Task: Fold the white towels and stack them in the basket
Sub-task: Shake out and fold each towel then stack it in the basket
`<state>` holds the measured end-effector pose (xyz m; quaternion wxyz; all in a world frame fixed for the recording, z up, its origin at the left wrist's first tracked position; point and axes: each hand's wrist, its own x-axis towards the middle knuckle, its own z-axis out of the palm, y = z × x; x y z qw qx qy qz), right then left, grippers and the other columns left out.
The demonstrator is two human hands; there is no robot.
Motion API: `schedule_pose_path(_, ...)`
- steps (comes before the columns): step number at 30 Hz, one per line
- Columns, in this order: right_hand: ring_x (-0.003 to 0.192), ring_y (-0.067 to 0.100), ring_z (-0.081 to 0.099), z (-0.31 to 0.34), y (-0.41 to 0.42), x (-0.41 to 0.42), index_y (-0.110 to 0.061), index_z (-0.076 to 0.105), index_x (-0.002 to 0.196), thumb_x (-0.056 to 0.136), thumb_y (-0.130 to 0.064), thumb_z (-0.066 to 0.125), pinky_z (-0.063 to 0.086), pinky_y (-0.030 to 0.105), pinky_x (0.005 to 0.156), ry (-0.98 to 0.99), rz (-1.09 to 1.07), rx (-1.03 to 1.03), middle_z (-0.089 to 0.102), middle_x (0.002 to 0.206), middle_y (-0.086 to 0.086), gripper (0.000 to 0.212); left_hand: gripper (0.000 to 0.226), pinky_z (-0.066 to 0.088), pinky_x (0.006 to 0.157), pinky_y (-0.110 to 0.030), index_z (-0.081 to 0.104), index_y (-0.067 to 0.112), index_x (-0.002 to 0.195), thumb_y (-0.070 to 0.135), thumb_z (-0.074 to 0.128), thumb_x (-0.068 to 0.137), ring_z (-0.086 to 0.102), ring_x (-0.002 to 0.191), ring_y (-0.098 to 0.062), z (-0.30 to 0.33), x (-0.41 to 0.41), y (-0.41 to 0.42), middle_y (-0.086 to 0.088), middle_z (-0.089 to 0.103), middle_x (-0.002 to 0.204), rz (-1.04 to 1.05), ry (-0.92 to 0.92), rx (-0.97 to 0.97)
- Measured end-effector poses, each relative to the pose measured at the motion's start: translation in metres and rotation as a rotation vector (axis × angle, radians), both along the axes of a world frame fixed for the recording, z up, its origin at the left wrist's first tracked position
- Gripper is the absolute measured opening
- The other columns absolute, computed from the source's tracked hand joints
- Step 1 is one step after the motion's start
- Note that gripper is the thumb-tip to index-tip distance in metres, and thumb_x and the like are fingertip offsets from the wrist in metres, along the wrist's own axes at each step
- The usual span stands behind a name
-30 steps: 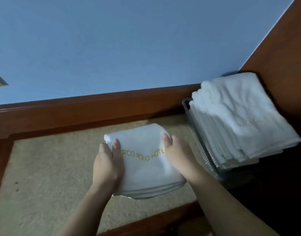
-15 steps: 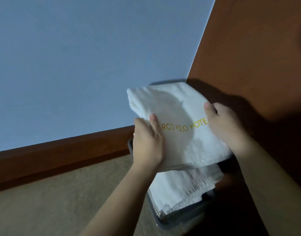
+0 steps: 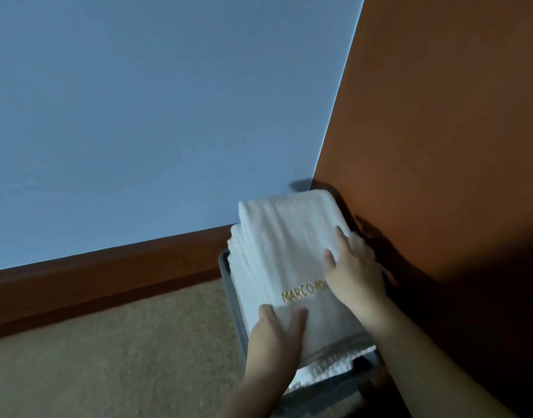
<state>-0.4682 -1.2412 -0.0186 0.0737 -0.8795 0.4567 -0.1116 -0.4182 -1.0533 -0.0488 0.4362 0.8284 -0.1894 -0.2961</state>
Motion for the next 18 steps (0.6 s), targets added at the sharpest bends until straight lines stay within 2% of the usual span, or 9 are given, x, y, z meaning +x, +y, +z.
schedule_pose_path(1, 0.149, 0.039, 0.03, 0.007, 0.003, 0.015, -0.034, 0.022, 0.164, 0.102, -0.055, 0.043, 0.038, 0.057, 0.113, -0.003, 0.086, -0.001, 0.028, 0.166, 0.015, 0.069, 0.043, 0.054, 0.075, -0.04, 0.045, 0.022, 0.097, 0.062, 0.061, 0.095, 0.064, 0.083, -0.018, 0.001, 0.0, 0.0, 0.004, 0.062, 0.089, -0.01, 0.012, 0.007)
schedule_pose_path(3, 0.159, 0.037, 0.004, 0.014, 0.005, 0.045, -0.05, 0.004, 0.162, 0.099, -0.071, 0.034, 0.019, 0.064, 0.121, 0.067, 0.201, 0.048, -0.001, 0.175, 0.006, 0.074, 0.043, 0.054, 0.071, -0.037, 0.046, 0.023, 0.097, 0.063, 0.062, 0.094, 0.065, 0.085, -0.016, 0.002, 0.0, 0.001, 0.004, 0.064, 0.091, -0.042, 0.039, 0.011)
schedule_pose_path(5, 0.159, 0.034, -0.018, 0.008, 0.006, 0.066, -0.06, -0.013, 0.156, 0.093, -0.085, 0.021, 0.004, 0.071, 0.12, 0.177, 0.28, 0.102, -0.023, 0.172, -0.005, 0.076, 0.04, 0.055, 0.072, -0.035, 0.049, 0.026, 0.102, 0.063, 0.062, 0.094, 0.066, 0.085, -0.01, 0.002, 0.006, 0.01, 0.008, 0.066, 0.091, -0.074, 0.022, 0.003)
schedule_pose_path(7, 0.156, 0.031, -0.028, -0.005, 0.004, 0.075, -0.064, -0.02, 0.151, 0.088, -0.09, 0.009, -0.003, 0.074, 0.119, 0.271, 0.304, 0.147, -0.034, 0.167, -0.01, 0.074, 0.04, 0.057, 0.081, -0.034, 0.053, 0.03, 0.113, 0.064, 0.061, 0.094, 0.066, 0.086, -0.005, 0.003, 0.021, 0.028, 0.013, 0.068, 0.09, -0.066, -0.015, -0.002)
schedule_pose_path(10, 0.156, 0.034, -0.026, -0.007, 0.01, 0.087, -0.061, -0.021, 0.153, 0.091, -0.086, 0.011, -0.003, 0.075, 0.119, 0.338, 0.227, 0.215, -0.035, 0.167, -0.007, 0.074, 0.045, 0.06, 0.084, -0.035, 0.05, 0.036, 0.127, 0.064, 0.062, 0.094, 0.067, 0.087, -0.003, 0.009, 0.059, 0.074, 0.012, 0.068, 0.093, 0.01, -0.058, -0.009)
schedule_pose_path(12, 0.157, 0.04, -0.02, 0.002, 0.036, 0.103, -0.047, -0.012, 0.162, 0.099, -0.075, 0.016, 0.001, 0.077, 0.118, 0.336, 0.179, 0.219, -0.028, 0.17, 0.001, 0.074, 0.044, 0.062, 0.08, -0.035, 0.05, 0.034, 0.129, 0.059, 0.064, 0.095, 0.067, 0.081, 0.0, 0.015, 0.088, 0.117, 0.01, 0.069, 0.094, 0.101, -0.107, -0.029)
schedule_pose_path(14, 0.158, 0.041, -0.014, 0.01, 0.081, 0.127, -0.034, -0.001, 0.166, 0.101, -0.07, 0.021, 0.004, 0.077, 0.118, 0.268, 0.21, 0.137, -0.019, 0.173, 0.005, 0.077, 0.042, 0.063, 0.076, -0.035, 0.051, 0.033, 0.131, 0.053, 0.065, 0.097, 0.067, 0.079, 0.002, 0.02, 0.115, 0.168, 0.01, 0.069, 0.096, 0.198, -0.163, -0.047)
schedule_pose_path(16, 0.159, 0.039, -0.011, 0.016, 0.145, 0.156, -0.031, 0.003, 0.165, 0.101, -0.07, 0.025, 0.005, 0.075, 0.119, 0.221, 0.401, 0.034, -0.015, 0.174, 0.004, 0.079, 0.043, 0.061, 0.071, -0.028, 0.051, 0.032, 0.135, 0.048, 0.066, 0.097, 0.064, 0.082, 0.008, 0.024, 0.14, 0.226, 0.012, 0.068, 0.098, 0.311, -0.228, -0.05)
schedule_pose_path(18, 0.159, 0.038, -0.012, 0.018, 0.223, 0.187, -0.033, 0.0, 0.164, 0.102, -0.069, 0.03, 0.005, 0.073, 0.12, 0.205, 0.692, -0.01, -0.016, 0.173, 0.003, 0.078, 0.044, 0.053, 0.065, -0.02, 0.053, 0.031, 0.136, 0.046, 0.067, 0.097, 0.063, 0.083, 0.01, 0.026, 0.162, 0.293, 0.014, 0.069, 0.097, 0.459, -0.298, -0.035)
